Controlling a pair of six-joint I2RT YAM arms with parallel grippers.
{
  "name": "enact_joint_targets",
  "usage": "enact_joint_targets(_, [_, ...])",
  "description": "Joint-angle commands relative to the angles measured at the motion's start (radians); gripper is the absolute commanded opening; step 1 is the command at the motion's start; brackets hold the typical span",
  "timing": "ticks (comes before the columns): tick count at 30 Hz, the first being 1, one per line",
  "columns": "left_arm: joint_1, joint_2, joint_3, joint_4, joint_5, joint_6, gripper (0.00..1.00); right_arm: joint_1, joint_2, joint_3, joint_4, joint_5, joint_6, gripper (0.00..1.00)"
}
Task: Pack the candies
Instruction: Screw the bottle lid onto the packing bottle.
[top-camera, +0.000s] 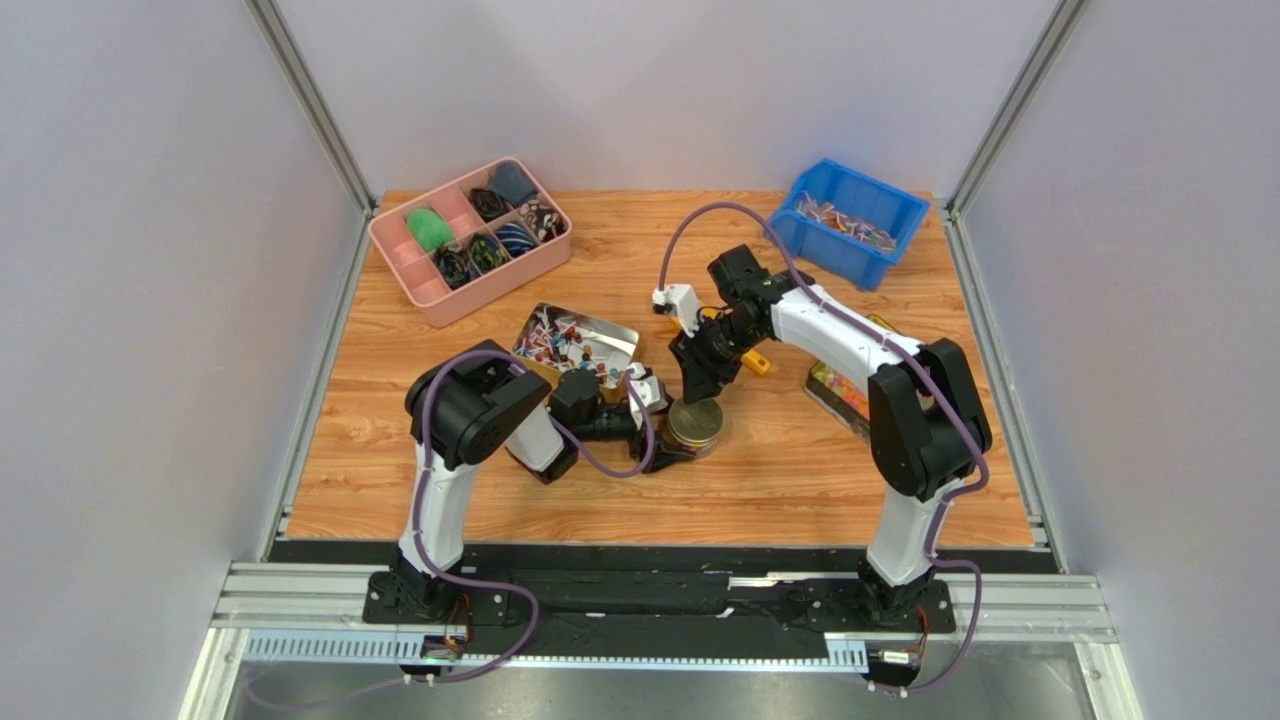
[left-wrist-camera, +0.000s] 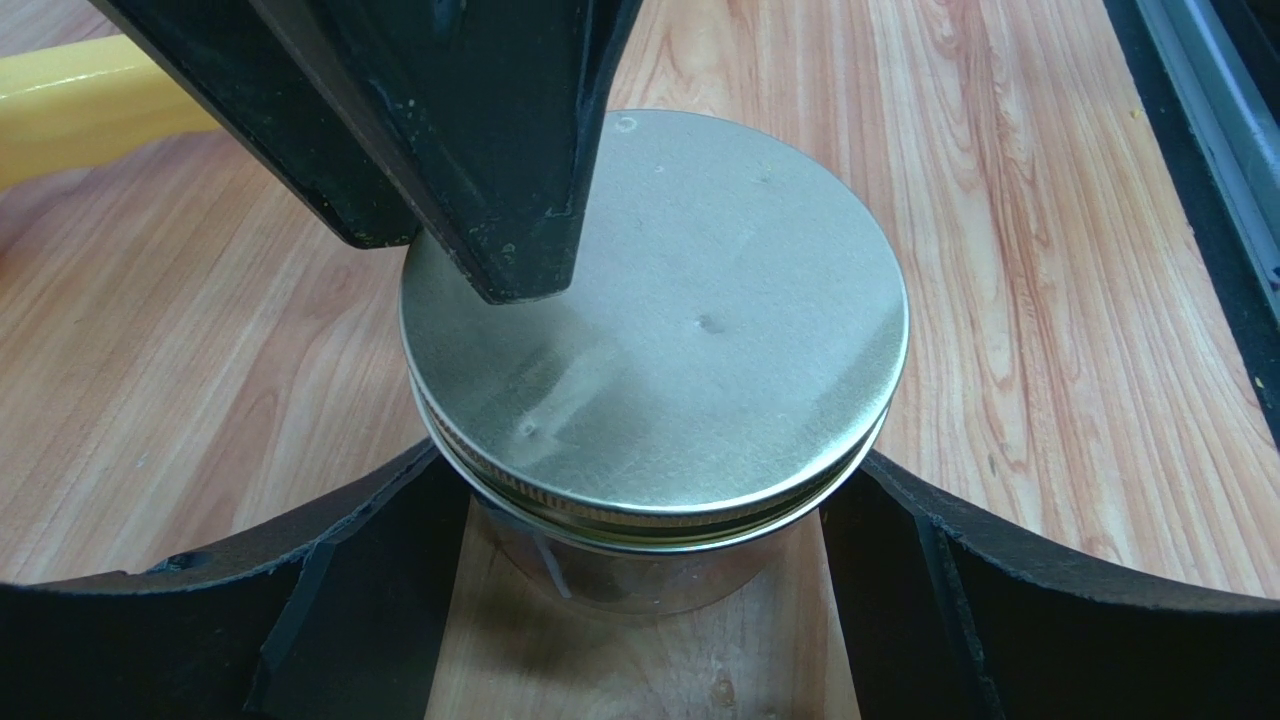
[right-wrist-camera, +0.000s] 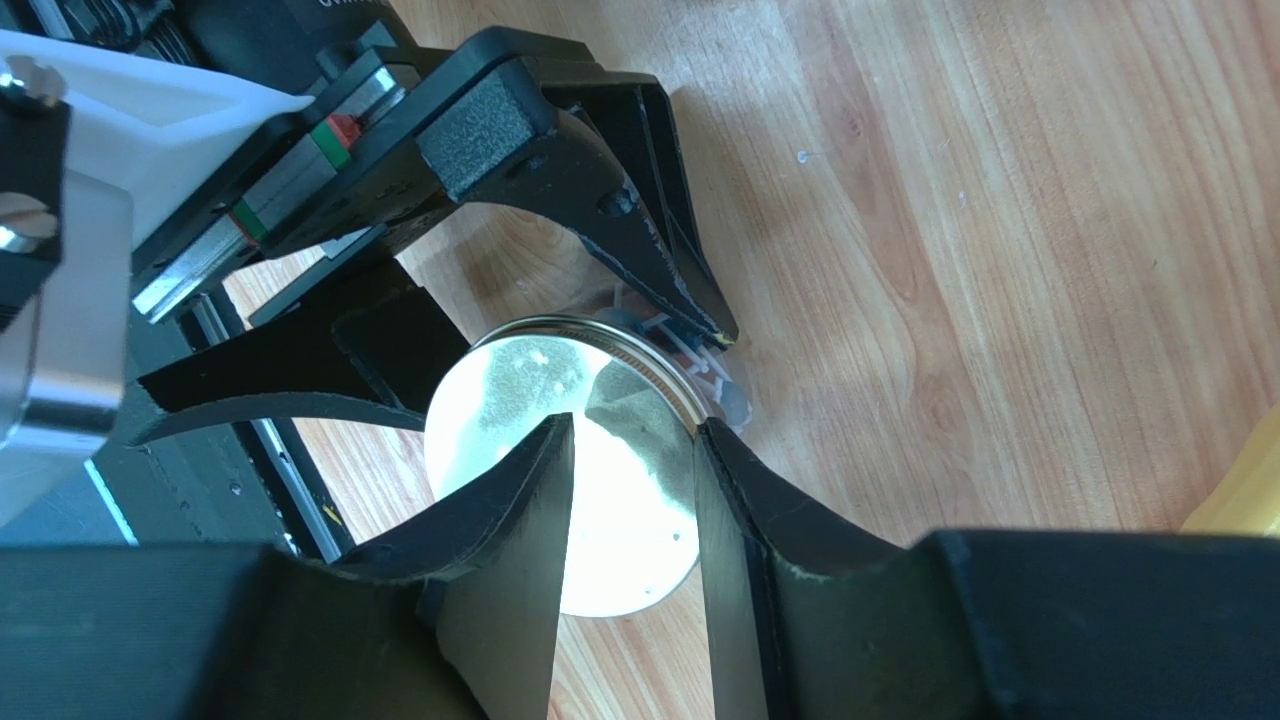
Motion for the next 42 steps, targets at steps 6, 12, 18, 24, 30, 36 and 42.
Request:
enact_joint_targets(6, [0.001, -0.009, 0.021, 0.125, 0.013, 0.011, 0.59, -0.003, -0.04, -0.073, -0.02, 0.015, -0.02, 0.37])
enact_joint_targets(12, [0.002, -0.008, 0.02, 0.125, 0.01, 0.013, 0.59, -0.007, -0.103, -0.129, -0.023, 0.045, -0.018, 0.35])
enact_joint_targets(18, [0.001, -0.009, 0.02, 0.125, 0.005, 0.014, 0.59, -0.006, -0.192, -0.192, -0.033, 0.076, -0.008, 0.33])
enact_joint_targets(24, [0.002, -0.012, 0.02, 0.122, -0.001, 0.019, 0.59, -0.006, -0.261, -0.275, -0.054, 0.07, 0.005, 0.32])
enact_joint_targets(30, [0.002, -0.009, 0.02, 0.122, 0.005, 0.014, 0.58, -0.006, -0.31, -0.281, -0.056, 0.099, 0.0, 0.32])
enact_joint_targets(36, [0.001, -0.009, 0.02, 0.122, 0.008, 0.013, 0.58, -0.004, -0.272, -0.133, -0.056, 0.108, 0.006, 0.33])
enact_joint_targets(42, [0.002, -0.009, 0.021, 0.121, 0.01, 0.014, 0.58, 0.022, -0.13, 0.001, -0.048, 0.079, -0.002, 0.38])
